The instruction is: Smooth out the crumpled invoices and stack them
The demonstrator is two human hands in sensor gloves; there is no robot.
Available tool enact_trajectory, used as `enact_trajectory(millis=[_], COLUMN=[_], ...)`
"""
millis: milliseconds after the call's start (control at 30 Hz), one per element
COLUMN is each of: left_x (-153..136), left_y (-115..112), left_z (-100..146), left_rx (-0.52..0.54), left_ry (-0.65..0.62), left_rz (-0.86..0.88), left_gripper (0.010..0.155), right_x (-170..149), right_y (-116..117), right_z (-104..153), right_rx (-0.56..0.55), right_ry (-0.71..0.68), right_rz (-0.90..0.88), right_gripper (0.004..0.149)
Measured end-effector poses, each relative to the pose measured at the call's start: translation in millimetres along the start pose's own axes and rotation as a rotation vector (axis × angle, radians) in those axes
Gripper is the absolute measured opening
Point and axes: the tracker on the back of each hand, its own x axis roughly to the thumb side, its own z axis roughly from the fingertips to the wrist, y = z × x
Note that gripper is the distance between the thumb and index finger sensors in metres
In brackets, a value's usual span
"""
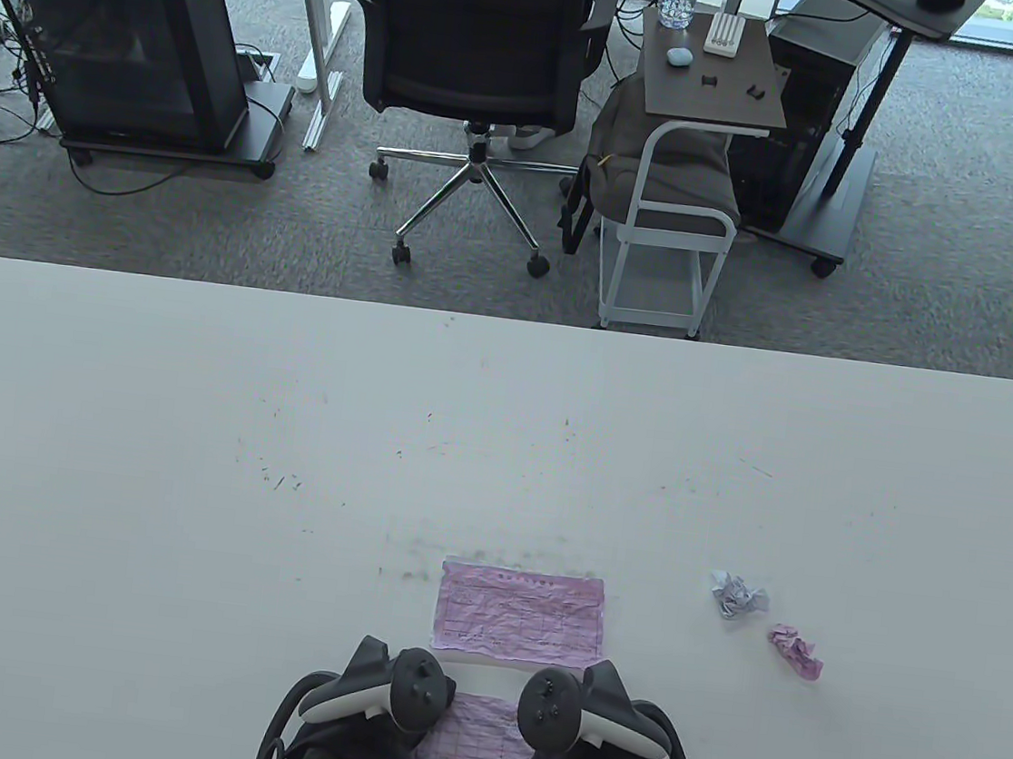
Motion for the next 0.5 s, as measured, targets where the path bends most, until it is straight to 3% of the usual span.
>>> enact_trajectory(millis=[133, 200, 300, 400, 500], left_x=[0, 0, 0, -1, -1], left_y=[0, 1, 1, 1, 1], left_z=[0, 0, 0, 0, 0], left_rx=[0.002, -0.001, 0.0, 0.003, 0.002], left_ry=[-0.003, -0.003, -0.004, -0.008, -0.012], left_rz=[0.0, -0.001, -0.004, -0.001, -0.002], left_gripper=[0.091, 0.092, 0.091, 0.092, 0.091], right_x=[-13, -21, -19, 0, 24], right_y=[-5, -17, -26, -24, -20], right_z=[6, 17, 29, 29, 23], right_rx=[-0.051, -0.247, -0.474, -0.5, -0.499], right_ry=[0.031, 0.071, 0.002, -0.114, -0.189], right_rz=[-0.028, -0.003, -0.024, 0.011, 0.155], right_gripper=[0.038, 0.037, 0.038, 0.036, 0.037])
